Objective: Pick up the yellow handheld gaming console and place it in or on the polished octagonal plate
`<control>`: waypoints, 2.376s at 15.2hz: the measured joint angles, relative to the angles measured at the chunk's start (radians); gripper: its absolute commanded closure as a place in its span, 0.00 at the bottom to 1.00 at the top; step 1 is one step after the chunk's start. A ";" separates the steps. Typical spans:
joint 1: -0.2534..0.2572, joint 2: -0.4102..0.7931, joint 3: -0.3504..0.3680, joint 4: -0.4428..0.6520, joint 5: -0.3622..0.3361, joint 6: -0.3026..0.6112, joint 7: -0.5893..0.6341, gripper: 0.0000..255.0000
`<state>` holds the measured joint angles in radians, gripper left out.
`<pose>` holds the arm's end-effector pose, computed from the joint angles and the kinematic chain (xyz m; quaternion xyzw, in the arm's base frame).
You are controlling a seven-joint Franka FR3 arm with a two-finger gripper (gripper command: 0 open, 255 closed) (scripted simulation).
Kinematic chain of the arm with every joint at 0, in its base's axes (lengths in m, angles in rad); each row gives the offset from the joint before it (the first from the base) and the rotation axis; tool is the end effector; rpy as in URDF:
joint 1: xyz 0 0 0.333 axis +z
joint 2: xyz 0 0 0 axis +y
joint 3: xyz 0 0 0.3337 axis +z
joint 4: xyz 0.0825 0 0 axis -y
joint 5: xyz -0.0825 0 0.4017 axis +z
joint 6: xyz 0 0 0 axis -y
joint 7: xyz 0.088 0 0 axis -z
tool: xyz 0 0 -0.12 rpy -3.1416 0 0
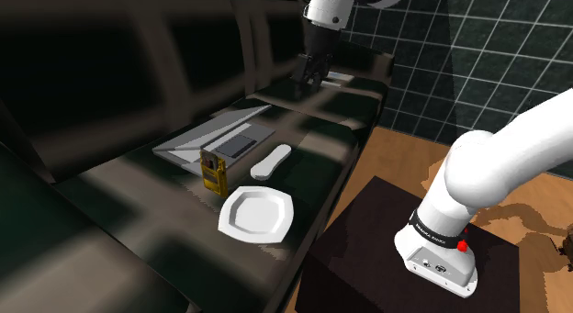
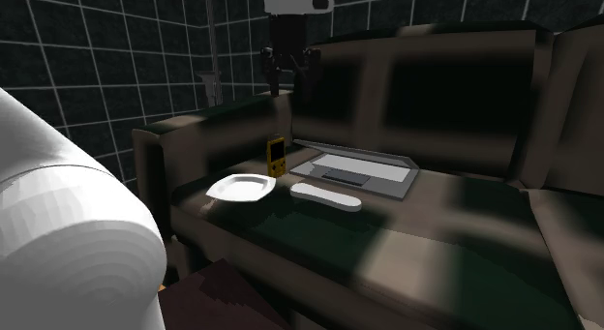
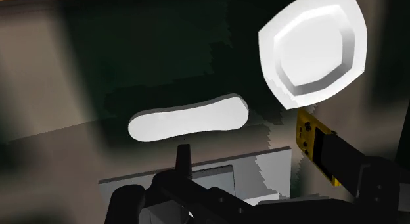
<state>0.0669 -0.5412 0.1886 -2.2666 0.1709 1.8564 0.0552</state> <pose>0.3939 0.1312 0.5691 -0.9949 -0.0707 -0.0566 0.0435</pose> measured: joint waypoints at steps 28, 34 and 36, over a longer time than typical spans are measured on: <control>0.140 0.865 0.262 0.527 -0.372 0.213 0.485 0.00; 0.142 0.881 0.258 0.513 -0.382 0.241 0.491 0.00; 0.142 0.881 0.258 0.513 -0.382 0.241 0.491 0.00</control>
<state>0.2088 0.3401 0.4469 -1.7536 -0.2108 2.0979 0.5460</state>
